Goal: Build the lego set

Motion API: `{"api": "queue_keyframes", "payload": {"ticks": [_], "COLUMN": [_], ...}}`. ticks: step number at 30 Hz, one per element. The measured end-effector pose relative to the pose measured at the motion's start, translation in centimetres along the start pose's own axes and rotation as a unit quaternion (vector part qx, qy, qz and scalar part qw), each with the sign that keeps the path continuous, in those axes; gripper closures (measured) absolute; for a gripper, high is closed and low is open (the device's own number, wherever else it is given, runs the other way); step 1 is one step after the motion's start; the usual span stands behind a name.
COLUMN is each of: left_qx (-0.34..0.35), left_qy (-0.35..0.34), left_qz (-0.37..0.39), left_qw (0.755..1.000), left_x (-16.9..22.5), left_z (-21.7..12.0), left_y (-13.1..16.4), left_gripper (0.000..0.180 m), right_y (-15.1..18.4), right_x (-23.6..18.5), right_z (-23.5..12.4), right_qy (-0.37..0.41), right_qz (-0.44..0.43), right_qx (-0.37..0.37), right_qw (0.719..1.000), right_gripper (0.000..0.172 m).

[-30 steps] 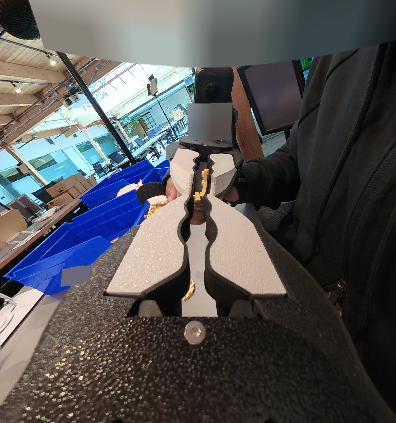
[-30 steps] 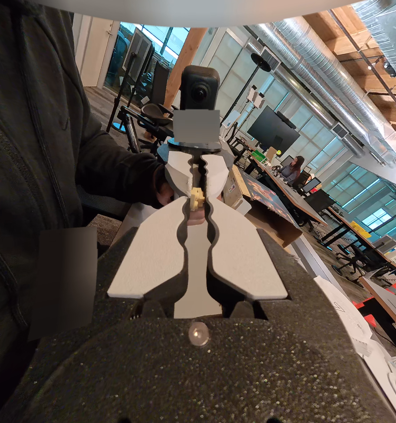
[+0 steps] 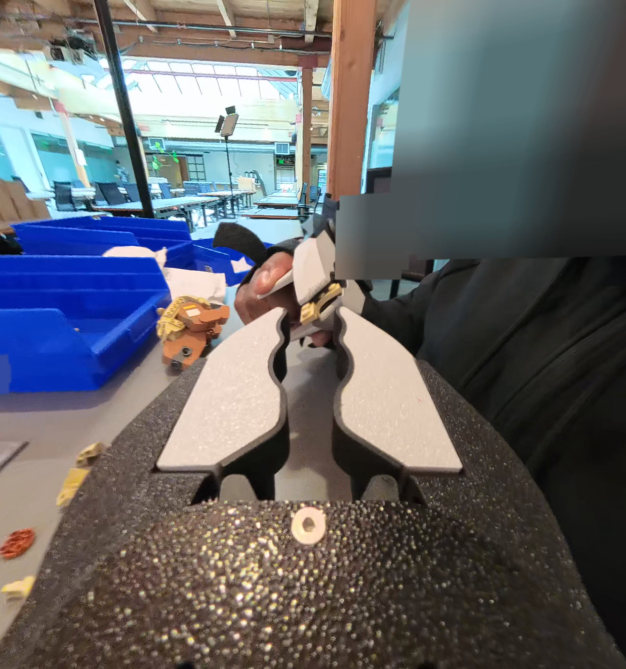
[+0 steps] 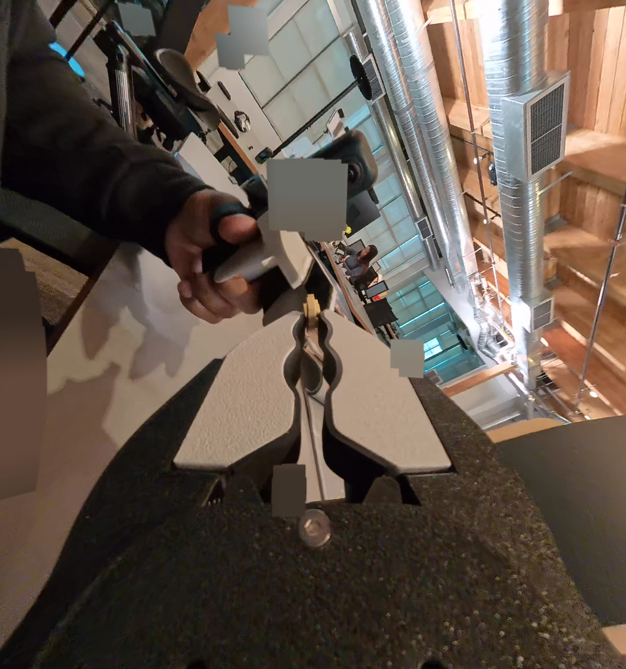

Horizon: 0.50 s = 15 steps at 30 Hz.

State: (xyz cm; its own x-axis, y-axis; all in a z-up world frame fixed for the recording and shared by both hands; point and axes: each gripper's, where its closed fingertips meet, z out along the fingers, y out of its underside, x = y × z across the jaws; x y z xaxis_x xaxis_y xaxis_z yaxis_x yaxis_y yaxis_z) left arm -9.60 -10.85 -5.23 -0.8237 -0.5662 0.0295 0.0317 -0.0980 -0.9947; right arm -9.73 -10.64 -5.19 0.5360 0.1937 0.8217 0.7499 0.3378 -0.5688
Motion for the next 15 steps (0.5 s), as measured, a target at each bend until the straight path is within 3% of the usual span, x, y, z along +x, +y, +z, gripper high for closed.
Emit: {"api": "queue_keyframes", "payload": {"ticks": [3, 9, 12, 15], "left_qx": [-0.012, -0.036, -0.029, -0.014], "left_qy": [0.000, -0.021, -0.048, -0.091], "left_qz": [-0.029, -0.009, 0.036, 0.120], "left_qw": [1.000, 0.999, 0.998, 0.989], "left_x": [-0.1, -0.1, -0.5, -0.9], "left_z": [0.2, 0.5, 0.4, -0.1], "left_y": [0.4, 1.1, 0.8, 0.3], "left_gripper": [0.161, 0.171, 0.172, 0.172], "right_y": [0.3, 0.4, 0.5, 0.3], "right_x": [-0.3, -0.6, -0.3, -0.5], "right_z": [0.2, 0.4, 0.5, 0.4], "right_qy": [0.002, 0.008, 0.023, 0.016], "right_qz": [-0.030, -0.058, -0.040, 0.027], "right_qx": [-0.010, -0.018, -0.023, -0.012], "right_qw": [1.000, 0.998, 0.999, 0.999], "right_gripper": [0.166, 0.166, 0.165, 0.151]}}
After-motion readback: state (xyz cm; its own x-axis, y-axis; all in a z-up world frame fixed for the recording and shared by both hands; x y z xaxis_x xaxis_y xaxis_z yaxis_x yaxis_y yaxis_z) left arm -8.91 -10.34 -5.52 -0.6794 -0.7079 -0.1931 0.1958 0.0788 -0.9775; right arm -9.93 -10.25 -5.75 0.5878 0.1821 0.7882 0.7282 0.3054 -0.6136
